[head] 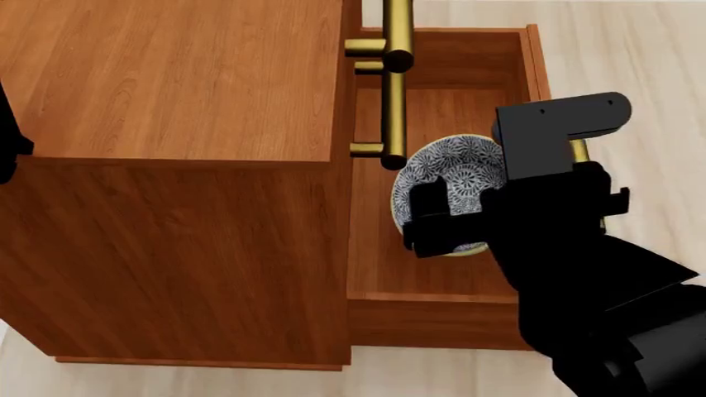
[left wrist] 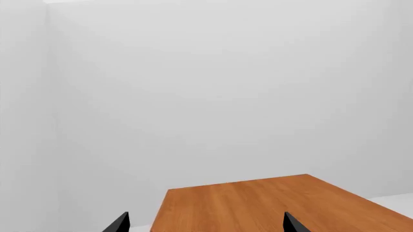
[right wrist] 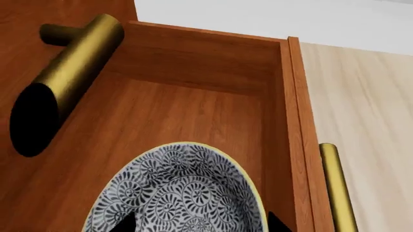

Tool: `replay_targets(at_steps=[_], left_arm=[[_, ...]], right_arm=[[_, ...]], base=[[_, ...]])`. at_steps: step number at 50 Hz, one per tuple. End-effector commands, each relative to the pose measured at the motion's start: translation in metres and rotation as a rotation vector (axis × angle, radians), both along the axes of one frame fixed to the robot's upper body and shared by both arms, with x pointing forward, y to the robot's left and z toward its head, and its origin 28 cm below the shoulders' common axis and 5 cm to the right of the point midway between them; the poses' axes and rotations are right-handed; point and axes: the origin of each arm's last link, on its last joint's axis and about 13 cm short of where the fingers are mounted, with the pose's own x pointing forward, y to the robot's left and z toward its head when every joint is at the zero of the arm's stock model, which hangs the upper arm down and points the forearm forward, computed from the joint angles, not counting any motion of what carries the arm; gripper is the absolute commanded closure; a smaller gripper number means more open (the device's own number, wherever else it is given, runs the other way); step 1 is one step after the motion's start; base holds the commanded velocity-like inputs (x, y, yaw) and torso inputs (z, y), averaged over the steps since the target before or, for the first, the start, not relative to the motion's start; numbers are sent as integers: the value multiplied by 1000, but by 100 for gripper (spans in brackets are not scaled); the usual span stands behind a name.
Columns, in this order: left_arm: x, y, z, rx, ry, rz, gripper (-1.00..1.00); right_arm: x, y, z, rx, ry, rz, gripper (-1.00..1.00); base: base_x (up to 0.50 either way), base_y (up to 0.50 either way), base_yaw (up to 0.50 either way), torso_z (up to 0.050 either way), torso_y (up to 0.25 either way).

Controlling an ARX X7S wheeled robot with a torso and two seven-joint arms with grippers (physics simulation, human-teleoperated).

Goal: Put the bowl in the bottom drawer of the cabinet.

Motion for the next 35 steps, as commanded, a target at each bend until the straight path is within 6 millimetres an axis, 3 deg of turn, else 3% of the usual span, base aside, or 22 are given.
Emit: replay_targets(at_steps=[1,35], left_arm=[[-1,0,0,-2,2,1,-100],[-2,-2,4,-4,-7,-5,-100]], right_arm=[[-3,-4,-11,-19,55,-36,-100],[-14,-10,23,-68,-9,-56,-100]], base=[[0,0,0,0,0],[0,0,-1,0,0]])
